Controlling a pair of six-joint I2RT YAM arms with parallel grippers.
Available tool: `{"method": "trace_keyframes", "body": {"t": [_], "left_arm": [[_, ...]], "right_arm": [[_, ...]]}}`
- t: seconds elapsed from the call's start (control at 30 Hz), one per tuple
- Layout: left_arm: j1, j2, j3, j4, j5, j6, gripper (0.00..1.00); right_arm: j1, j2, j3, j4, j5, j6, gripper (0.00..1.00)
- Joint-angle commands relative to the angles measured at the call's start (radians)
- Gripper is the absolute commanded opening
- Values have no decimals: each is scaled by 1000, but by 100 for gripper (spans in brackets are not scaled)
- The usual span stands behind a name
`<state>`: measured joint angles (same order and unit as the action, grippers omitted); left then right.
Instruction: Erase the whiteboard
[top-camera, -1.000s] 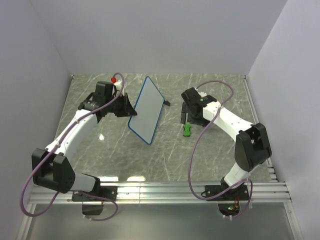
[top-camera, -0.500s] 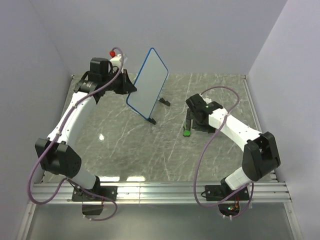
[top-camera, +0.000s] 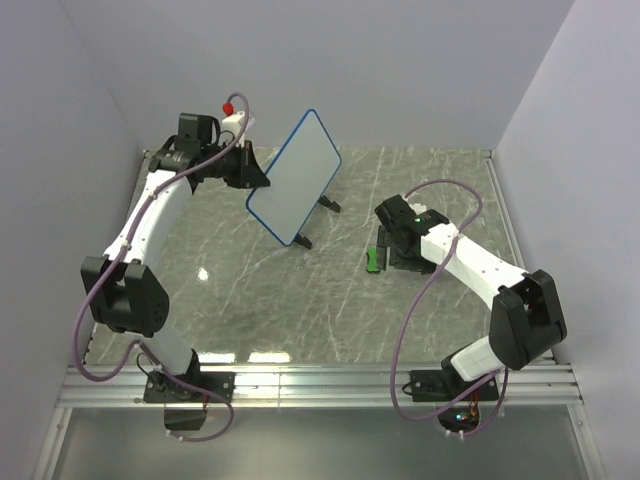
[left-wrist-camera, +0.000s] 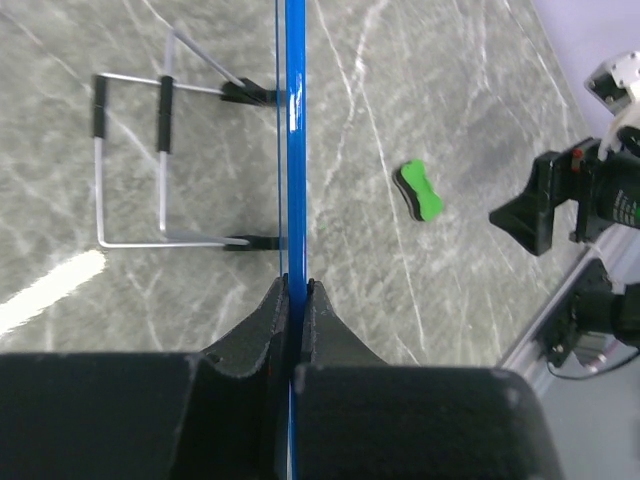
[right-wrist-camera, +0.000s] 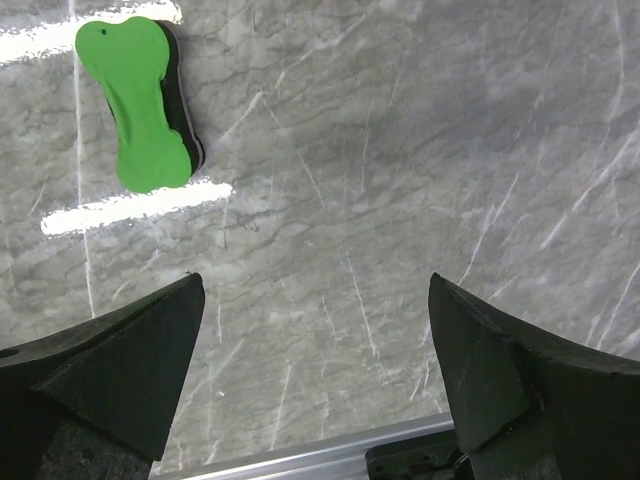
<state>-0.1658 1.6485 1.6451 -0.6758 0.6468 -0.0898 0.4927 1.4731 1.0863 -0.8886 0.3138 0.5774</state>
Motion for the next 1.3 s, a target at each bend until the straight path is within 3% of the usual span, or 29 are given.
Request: {"method": "trace_keyframes", "body": {"t": [0.0, 0.4, 0.8, 1.27], "left_arm": [[-12, 3, -8, 79, 120, 18, 0], [-40, 102, 34, 19, 4, 56, 0], [14, 45, 182, -5, 88, 35, 0], [26, 77, 165, -44, 86, 65, 0]], "right_arm": [[-6, -31, -3, 2, 25, -7, 100], [-8, 1, 11, 16, 10, -16, 100], [-17, 10, -25, 43, -5, -27, 100], [-39, 43, 20, 42, -9, -77, 100]]}}
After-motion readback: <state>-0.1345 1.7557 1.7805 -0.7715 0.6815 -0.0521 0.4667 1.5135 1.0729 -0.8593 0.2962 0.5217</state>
